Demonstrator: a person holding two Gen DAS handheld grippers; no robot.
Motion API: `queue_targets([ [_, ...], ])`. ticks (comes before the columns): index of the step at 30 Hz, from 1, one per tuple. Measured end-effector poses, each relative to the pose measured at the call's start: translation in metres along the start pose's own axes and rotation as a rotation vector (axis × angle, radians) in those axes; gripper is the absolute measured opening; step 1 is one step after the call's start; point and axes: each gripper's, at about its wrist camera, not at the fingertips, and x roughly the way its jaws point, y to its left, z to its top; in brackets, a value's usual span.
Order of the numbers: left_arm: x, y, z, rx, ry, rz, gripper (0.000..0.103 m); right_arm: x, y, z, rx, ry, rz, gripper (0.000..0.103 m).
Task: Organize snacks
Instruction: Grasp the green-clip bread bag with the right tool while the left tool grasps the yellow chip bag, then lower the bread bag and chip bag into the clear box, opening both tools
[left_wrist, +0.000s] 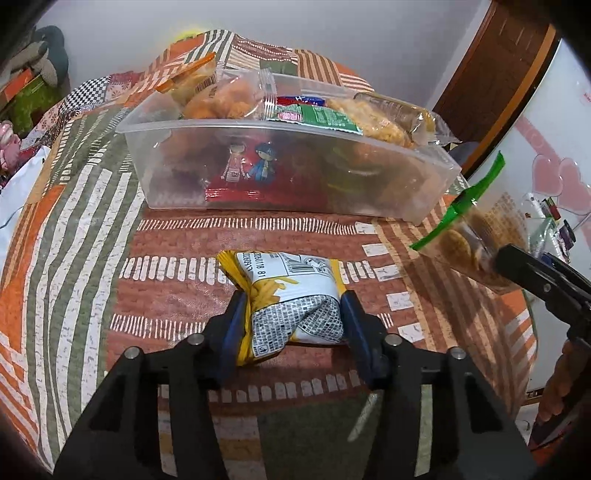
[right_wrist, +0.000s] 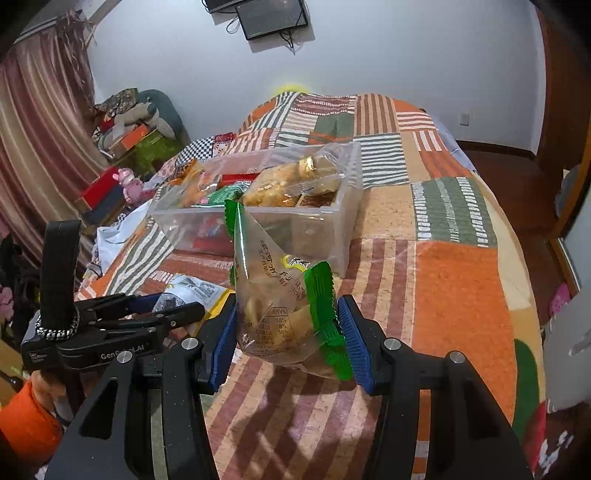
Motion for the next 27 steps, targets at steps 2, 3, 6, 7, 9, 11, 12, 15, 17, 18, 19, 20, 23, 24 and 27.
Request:
queue_targets([
  [2, -0.004, 0.0, 0.002, 0.006, -0.007, 0.004, 0.047, 0.0, 0.003, 0.001, -0.011, -0.005, -0.002, 0.049],
  [3, -0.008, 0.0, 0.003, 0.008, -0.018, 0.004, 0.046, -0.001, 0.004, 0.002, -0.013, -0.009, 0.0, 0.049],
  [6, -0.02, -0.003, 0.002, 0.012, -0.041, -0.003, 0.045, -0.004, 0.006, 0.006, -0.015, -0.023, 0.005, 0.049],
  [7, -0.024, -0.003, 0.002, 0.011, -0.045, -0.01, 0.045, -0.005, 0.006, 0.007, -0.016, -0.029, 0.005, 0.049],
  [9, -0.031, -0.003, 0.005, 0.009, -0.062, -0.021, 0.044, -0.006, 0.007, 0.01, -0.017, -0.041, 0.007, 0.049],
  [11, -0.039, -0.004, 0.007, 0.013, -0.083, -0.024, 0.044, -0.007, 0.008, 0.012, -0.015, -0.051, 0.008, 0.049],
  [12, -0.044, -0.004, 0.01, 0.015, -0.095, -0.028, 0.044, -0.007, 0.008, 0.014, -0.013, -0.057, 0.01, 0.049],
  [15, -0.058, -0.004, 0.019, 0.018, -0.136, -0.033, 0.044, -0.009, 0.01, 0.019, -0.014, -0.075, 0.013, 0.049],
  [17, -0.068, -0.005, 0.024, 0.013, -0.166, -0.031, 0.044, -0.011, 0.011, 0.023, -0.016, -0.087, 0.016, 0.049],
  [18, -0.072, -0.003, 0.028, 0.007, -0.181, -0.032, 0.044, -0.012, 0.011, 0.025, -0.017, -0.094, 0.017, 0.049],
  [19, -0.077, -0.001, 0.033, 0.0, -0.196, -0.035, 0.044, -0.012, 0.012, 0.027, -0.018, -0.1, 0.018, 0.049],
  [20, -0.08, 0.0, 0.034, -0.004, -0.205, -0.036, 0.044, -0.013, 0.012, 0.03, -0.019, -0.107, 0.019, 0.049],
  [23, -0.085, 0.006, 0.049, -0.015, -0.233, -0.034, 0.044, -0.014, 0.014, 0.038, -0.025, -0.124, 0.021, 0.049],
  [24, -0.087, 0.007, 0.053, -0.016, -0.241, -0.036, 0.044, -0.013, 0.015, 0.04, -0.027, -0.129, 0.022, 0.049],
  [27, -0.09, 0.009, 0.063, -0.011, -0.265, -0.031, 0.044, -0.012, 0.017, 0.049, -0.034, -0.148, 0.024, 0.049],
])
